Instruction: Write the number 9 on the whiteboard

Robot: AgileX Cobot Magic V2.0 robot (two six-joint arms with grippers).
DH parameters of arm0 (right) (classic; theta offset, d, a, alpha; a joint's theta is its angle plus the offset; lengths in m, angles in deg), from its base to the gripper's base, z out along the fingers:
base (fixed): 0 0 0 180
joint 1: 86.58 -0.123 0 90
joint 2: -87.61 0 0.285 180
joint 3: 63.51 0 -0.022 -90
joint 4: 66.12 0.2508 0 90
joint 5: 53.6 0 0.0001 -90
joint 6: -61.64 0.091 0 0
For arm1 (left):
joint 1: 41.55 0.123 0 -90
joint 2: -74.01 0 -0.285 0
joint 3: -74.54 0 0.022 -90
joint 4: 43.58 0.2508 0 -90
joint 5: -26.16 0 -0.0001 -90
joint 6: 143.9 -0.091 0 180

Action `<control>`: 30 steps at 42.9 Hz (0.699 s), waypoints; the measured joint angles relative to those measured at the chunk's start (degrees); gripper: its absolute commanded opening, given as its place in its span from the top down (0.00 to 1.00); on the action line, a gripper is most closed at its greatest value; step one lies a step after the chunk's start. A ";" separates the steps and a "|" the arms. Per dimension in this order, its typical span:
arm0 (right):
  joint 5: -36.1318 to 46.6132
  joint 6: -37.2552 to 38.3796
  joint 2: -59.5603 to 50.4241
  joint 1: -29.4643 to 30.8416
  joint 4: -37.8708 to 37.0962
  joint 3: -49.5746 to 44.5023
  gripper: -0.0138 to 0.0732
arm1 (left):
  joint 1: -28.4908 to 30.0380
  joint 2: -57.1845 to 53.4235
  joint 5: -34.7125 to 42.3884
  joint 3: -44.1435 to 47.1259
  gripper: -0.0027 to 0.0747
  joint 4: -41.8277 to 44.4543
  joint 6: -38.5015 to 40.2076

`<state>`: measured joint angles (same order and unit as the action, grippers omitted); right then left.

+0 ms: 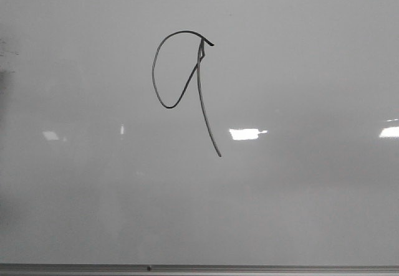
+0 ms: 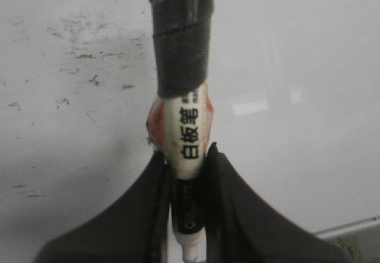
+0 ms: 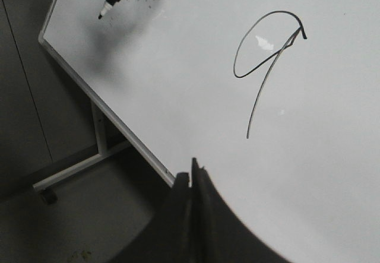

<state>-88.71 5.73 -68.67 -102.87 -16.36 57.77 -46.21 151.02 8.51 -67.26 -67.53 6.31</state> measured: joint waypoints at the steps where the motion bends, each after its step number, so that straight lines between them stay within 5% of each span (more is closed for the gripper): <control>1: 0.03 0.00 0.00 0.00 0.00 0.00 0.92 | 0.00 1.15 1.83 0.00 0.99 -0.68 0.00; 12: 0.03 0.00 0.00 0.00 0.09 0.00 0.92 | 0.00 11.34 13.34 0.00 0.99 -5.17 0.00; 30: -0.08 0.07 0.00 0.00 0.23 -0.44 0.92 | 0.00 13.76 14.89 0.00 0.99 -5.58 0.00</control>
<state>-88.79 5.81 -68.67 -102.87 -16.14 57.33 -46.21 164.79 23.40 -67.26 -73.11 6.31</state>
